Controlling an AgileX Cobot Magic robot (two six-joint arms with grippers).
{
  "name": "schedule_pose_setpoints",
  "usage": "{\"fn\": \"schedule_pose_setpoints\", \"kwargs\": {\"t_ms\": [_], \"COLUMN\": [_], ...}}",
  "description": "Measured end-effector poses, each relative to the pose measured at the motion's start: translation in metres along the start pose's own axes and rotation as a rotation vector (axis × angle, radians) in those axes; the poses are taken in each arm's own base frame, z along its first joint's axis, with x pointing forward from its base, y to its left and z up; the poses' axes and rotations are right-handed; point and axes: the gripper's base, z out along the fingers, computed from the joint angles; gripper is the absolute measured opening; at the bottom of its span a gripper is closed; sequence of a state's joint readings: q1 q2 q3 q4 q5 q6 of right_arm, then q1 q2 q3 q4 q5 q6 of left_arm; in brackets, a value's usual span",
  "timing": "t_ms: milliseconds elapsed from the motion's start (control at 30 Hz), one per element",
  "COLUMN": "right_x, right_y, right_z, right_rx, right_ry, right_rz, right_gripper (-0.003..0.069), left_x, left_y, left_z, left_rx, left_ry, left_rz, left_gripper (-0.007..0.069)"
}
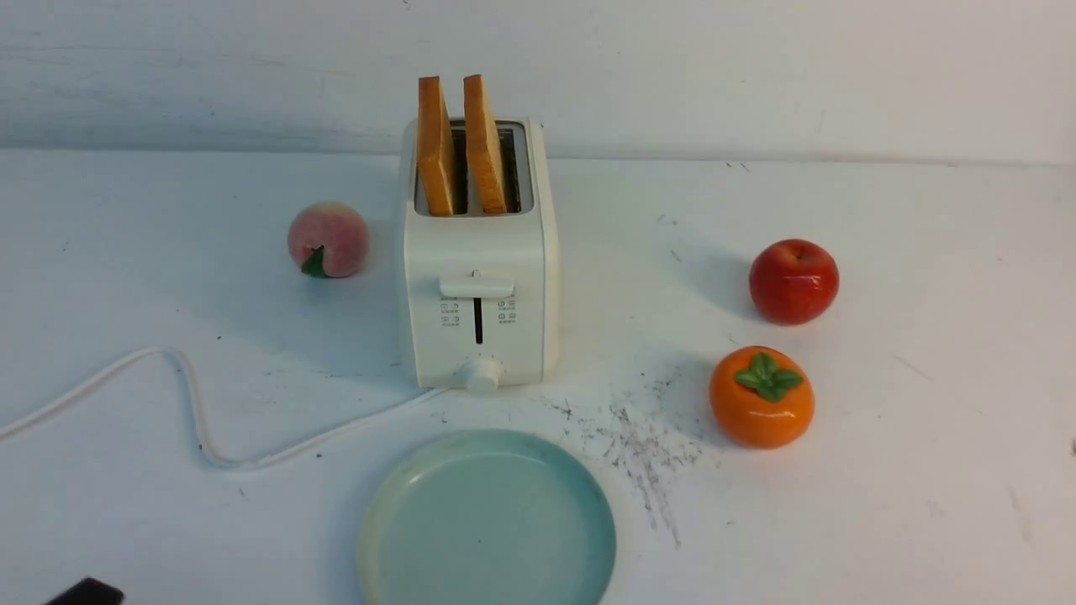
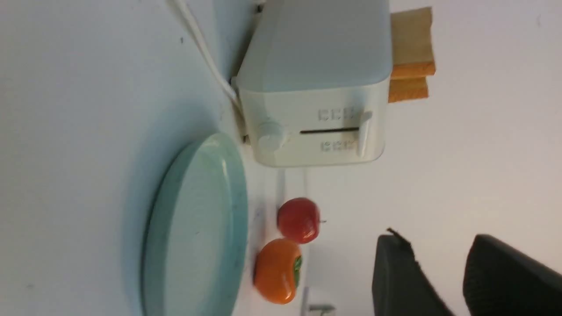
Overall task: Take toasted bread from bread machine on white table place on plate.
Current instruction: 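Grasp the toast slice in the toaster and pull it up out of the slot with the right gripper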
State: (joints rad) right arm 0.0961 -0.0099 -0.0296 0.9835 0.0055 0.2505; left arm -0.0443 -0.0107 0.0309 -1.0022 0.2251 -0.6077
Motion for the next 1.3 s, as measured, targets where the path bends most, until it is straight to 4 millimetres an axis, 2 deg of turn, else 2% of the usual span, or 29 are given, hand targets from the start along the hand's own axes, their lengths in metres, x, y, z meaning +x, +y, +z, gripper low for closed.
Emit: {"fn": "schedule_pose_setpoints", "kwargs": {"t_ms": [33, 100, 167, 200, 267, 367, 400, 433, 467, 500, 567, 600, 633, 667, 700, 733, 767, 800, 867, 1000, 1067, 1100, 1133, 1167, 1200, 1300], "right_x": [-0.002, -0.019, -0.030, -0.031, -0.035, -0.028, -0.024, -0.022, -0.014, -0.010, 0.001, 0.002, 0.008, 0.010, 0.012, 0.013, 0.017, 0.019, 0.038, 0.091, 0.115, 0.117, 0.133, 0.136, 0.149, 0.164], "right_y": [0.002, 0.040, 0.071, 0.074, 0.107, 0.126, 0.130, 0.130, 0.128, 0.125, 0.109, 0.108, 0.096, 0.091, 0.085, 0.083, 0.076, 0.077, 0.078, 0.099, 0.110, 0.111, 0.119, 0.121, 0.130, 0.148], "right_z": [0.000, -0.001, 0.001, 0.002, 0.017, 0.042, 0.057, 0.059, 0.080, 0.091, 0.120, 0.123, 0.141, 0.147, 0.161, 0.163, 0.181, 0.187, 0.214, 0.246, 0.260, 0.261, 0.275, 0.276, 0.292, 0.310], "right_rx": [-0.008, -0.093, -0.123, -0.125, -0.126, -0.113, -0.096, -0.095, -0.056, -0.027, 0.101, 0.110, 0.214, 0.254, 0.305, 0.314, 0.343, 0.336, 0.261, 0.087, 0.060, 0.055, 0.080, 0.079, 0.122, 0.156], "right_ry": [-0.013, -0.107, -0.132, -0.135, -0.067, 0.136, 0.236, 0.271, 0.424, 0.512, 0.785, 0.806, 0.973, 1.043, 1.123, 1.146, 1.223, 1.234, 1.317, 1.435, 1.457, 1.460, 1.449, 1.447, 1.401, 1.298], "right_rz": [-0.012, -0.204, -0.387, -0.405, -0.633, -0.793, -0.835, -0.840, -0.867, -0.873, -0.870, -0.857, -0.835, -0.833, -0.813, -0.809, -0.776, -0.774, -0.740, -0.807, -0.880, -0.895, -0.987, -0.981, -1.087, -1.179], "right_gripper": [0.0161, 0.0077, 0.0008, 0.0003, -0.0013, -0.0004, -0.0002, -0.0002, -0.0001, -0.0001, -0.0001, -0.0001, -0.0001, -0.0001, -0.0001, -0.0001, -0.0001, -0.0001, -0.0001, -0.0001, -0.0001, -0.0001, -0.0001, -0.0001, -0.0001, 0.0003], "left_x": [-0.001, -0.007, -0.009, -0.009, -0.005, 0.001, 0.005, 0.006, 0.011, 0.015, 0.023, 0.023, 0.026, 0.027, 0.027, 0.026, 0.025, 0.024, 0.020, 0.014, 0.012, 0.012, 0.012, 0.012, 0.012, 0.012], "left_y": [-0.001, -0.017, -0.042, -0.045, -0.078, -0.100, -0.103, -0.103, -0.103, -0.101, -0.091, -0.089, -0.084, -0.081, -0.077, -0.077, -0.073, -0.073, -0.074, -0.078, -0.077, -0.077, -0.077, -0.077, -0.077, -0.077], "left_z": [0.000, -0.003, -0.009, -0.010, -0.019, -0.016, -0.006, -0.005, 0.009, 0.014, 0.034, 0.037, 0.045, 0.050, 0.057, 0.058, 0.066, 0.068, 0.080, 0.091, 0.093, 0.094, 0.094, 0.094, 0.094, 0.094], "left_rx": [0.006, 0.096, 0.186, 0.195, 0.274, 0.241, 0.172, 0.162, 0.065, 0.015, -0.166, -0.192, -0.272, -0.316, -0.368, -0.374, -0.415, -0.420, -0.437, -0.432, -0.435, -0.436, -0.438, -0.438, -0.438, -0.439], "left_ry": [-0.006, -0.079, -0.124, -0.128, -0.146, -0.095, -0.020, -0.007, 0.097, 0.173, 0.367, 0.385, 0.476, 0.518, 0.559, 0.560, 0.578, 0.577, 0.555, 0.508, 0.493, 0.494, 0.493, 0.493, 0.496, 0.500], "left_rz": [-0.005, 0.008, 0.089, 0.099, 0.262, 0.408, 0.462, 0.467, 0.490, 0.500, 0.497, 0.492, 0.482, 0.474, 0.467, 0.465, 0.459, 0.461, 0.480, 0.507, 0.509, 0.508, 0.509, 0.509, 0.511, 0.510], "left_gripper": [0.0198, 0.0147, 0.0100, 0.0096, 0.0036, -0.0008, -0.0013, -0.0013, -0.0013, -0.0013, -0.0013, -0.0013, -0.0013, -0.0013, -0.0013, -0.0013, -0.0013, -0.0013, -0.0013, -0.0013, -0.0013, -0.0013, -0.0013, -0.0013, -0.0013, -0.0013]}}
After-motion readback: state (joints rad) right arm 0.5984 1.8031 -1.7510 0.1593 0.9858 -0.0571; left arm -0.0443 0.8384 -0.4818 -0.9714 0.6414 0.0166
